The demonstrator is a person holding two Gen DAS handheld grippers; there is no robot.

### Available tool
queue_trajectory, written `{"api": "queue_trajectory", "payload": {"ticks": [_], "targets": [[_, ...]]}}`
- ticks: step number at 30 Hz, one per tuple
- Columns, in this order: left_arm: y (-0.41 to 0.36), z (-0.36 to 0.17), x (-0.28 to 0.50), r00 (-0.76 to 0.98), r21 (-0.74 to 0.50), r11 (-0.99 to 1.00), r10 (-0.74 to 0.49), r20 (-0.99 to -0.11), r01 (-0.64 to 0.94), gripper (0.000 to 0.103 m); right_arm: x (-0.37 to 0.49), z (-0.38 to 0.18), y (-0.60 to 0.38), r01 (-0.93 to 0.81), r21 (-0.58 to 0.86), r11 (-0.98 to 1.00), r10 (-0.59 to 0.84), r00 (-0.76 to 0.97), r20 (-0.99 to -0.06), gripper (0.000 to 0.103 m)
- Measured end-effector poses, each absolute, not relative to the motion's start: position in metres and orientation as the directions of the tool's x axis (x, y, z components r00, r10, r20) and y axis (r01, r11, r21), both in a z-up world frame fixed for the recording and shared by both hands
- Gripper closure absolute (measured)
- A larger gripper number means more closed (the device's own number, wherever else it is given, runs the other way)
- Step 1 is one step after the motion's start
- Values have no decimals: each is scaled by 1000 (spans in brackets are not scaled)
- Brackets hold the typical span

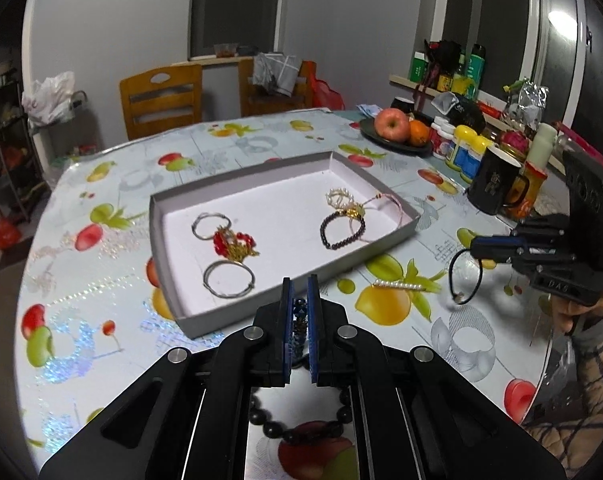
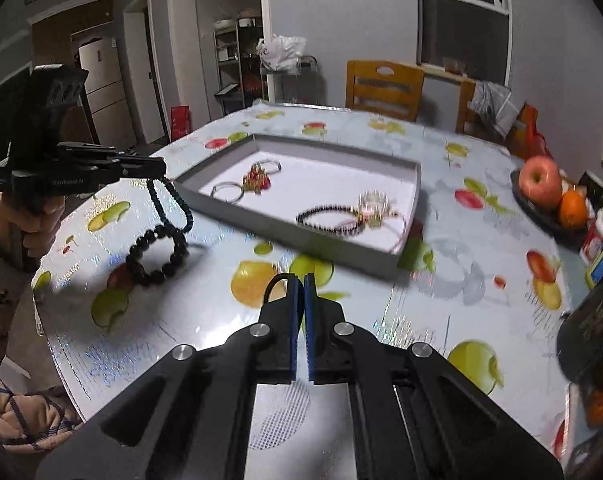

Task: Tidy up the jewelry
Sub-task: 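Carry both pieces over the grey box and open both tools to drop them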

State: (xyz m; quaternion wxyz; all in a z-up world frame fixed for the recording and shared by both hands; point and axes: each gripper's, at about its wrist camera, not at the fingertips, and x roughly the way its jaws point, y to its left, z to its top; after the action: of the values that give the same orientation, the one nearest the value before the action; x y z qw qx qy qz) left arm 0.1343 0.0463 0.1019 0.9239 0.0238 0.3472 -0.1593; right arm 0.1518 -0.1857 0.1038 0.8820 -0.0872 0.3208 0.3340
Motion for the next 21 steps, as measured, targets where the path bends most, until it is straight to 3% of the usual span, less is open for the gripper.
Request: {"api": "queue_trajectory", "payload": {"ticks": [21], "targets": [[25,138,181,755,-3,941,-274,-595,339,96,226,156,-133,-664,52,746,575,603,-553,100]]}}
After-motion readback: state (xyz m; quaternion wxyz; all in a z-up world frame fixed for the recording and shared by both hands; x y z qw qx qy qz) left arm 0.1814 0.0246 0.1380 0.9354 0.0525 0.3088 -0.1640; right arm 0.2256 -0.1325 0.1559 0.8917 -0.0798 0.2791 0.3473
